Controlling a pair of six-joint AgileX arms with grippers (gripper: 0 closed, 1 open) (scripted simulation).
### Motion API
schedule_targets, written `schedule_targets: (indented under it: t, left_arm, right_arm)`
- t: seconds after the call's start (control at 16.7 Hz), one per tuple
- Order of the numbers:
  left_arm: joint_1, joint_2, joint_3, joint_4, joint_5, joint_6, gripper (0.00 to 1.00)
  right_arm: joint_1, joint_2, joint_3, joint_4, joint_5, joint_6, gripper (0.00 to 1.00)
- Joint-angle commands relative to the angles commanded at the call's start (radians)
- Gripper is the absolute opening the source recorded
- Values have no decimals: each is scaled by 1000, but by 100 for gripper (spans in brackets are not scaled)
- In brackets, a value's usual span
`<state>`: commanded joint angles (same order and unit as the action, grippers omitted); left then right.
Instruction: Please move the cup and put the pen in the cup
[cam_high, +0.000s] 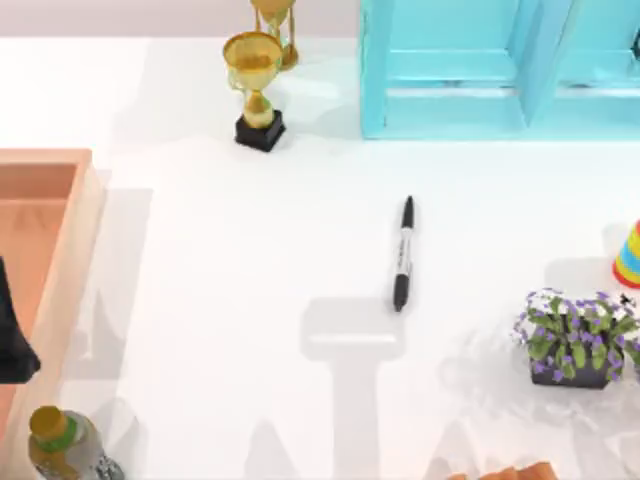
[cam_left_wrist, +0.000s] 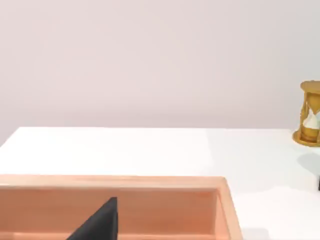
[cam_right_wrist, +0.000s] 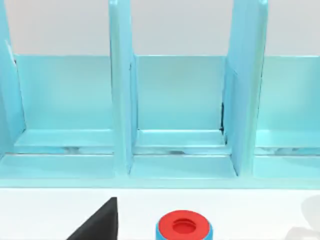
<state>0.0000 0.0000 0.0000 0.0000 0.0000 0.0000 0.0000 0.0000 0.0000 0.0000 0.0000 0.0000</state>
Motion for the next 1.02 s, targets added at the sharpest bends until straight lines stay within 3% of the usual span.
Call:
schedule_targets:
  t: [0.42,1.02]
  left_arm:
    - [21,150,122,-117,-3,19,100]
    - [108,926,769,-675,-3,116,100]
  right_arm:
    - [0,0,0,0,0,0,100]
    - [0,0,0,0,0,0,100]
